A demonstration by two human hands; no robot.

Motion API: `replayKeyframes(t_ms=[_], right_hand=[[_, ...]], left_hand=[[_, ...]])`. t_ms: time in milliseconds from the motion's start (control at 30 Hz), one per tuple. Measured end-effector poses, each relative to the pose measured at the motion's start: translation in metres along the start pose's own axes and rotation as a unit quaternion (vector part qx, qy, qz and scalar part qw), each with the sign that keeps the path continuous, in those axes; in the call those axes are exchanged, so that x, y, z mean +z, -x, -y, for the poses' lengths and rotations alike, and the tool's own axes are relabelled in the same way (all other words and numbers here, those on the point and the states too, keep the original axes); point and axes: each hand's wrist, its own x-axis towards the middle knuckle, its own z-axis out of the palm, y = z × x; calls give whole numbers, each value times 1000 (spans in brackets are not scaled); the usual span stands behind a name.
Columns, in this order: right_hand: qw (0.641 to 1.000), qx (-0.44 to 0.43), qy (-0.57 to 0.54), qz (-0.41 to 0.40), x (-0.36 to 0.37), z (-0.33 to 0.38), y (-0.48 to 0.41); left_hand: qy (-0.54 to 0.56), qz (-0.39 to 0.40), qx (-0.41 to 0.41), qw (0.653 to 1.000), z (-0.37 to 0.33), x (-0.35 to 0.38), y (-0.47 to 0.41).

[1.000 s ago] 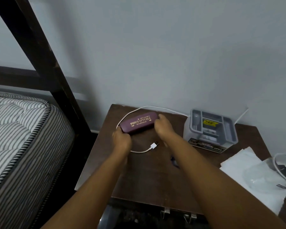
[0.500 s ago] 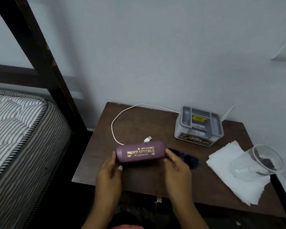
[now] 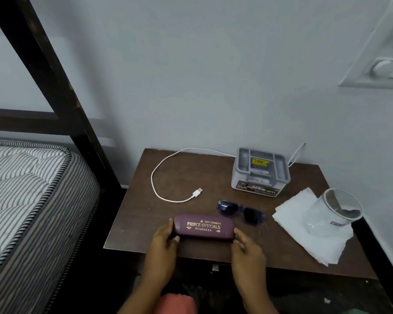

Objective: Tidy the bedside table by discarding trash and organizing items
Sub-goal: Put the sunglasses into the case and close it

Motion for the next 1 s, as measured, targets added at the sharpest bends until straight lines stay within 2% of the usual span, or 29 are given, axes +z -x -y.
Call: replayKeyframes(t_ms=[67,167,300,400,567,667,733,833,900,967,1000], right_hand=[[998,-39,44,-6,1,-2,-2],[971,-183,156,-12,4,7,-5],[881,-332,318,116,17,14,-11],[825,-366,413,118,29,10,-20],[755,-419,493,109,40,1,-32],[697,-422,574,82,48,5,-31],[691,-399,597,83,51,11,-29],[682,-402,609,54,56,13,-26],[683,-412,600,68,51,15,-27],[692,-443,562,95,38,19,-29],[719,-449,520,108,27,20,-30]], left_hand=[[2,-3,8,1000,2,-3,-2],[-20,2,68,998,5,-12,-8],[-83,38,141,986,9,-16,-18],[-51,41,137,988,10,-15,-19],[-54,26,133,989,15,-14,-24],[-50,12,126,991,18,-13,-24],[-46,12,121,992,19,-13,-23],[-31,18,107,994,18,-14,-23],[-21,22,101,994,18,-14,-23],[-16,31,99,995,18,-16,-23],[-13,36,97,995,19,-17,-24]])
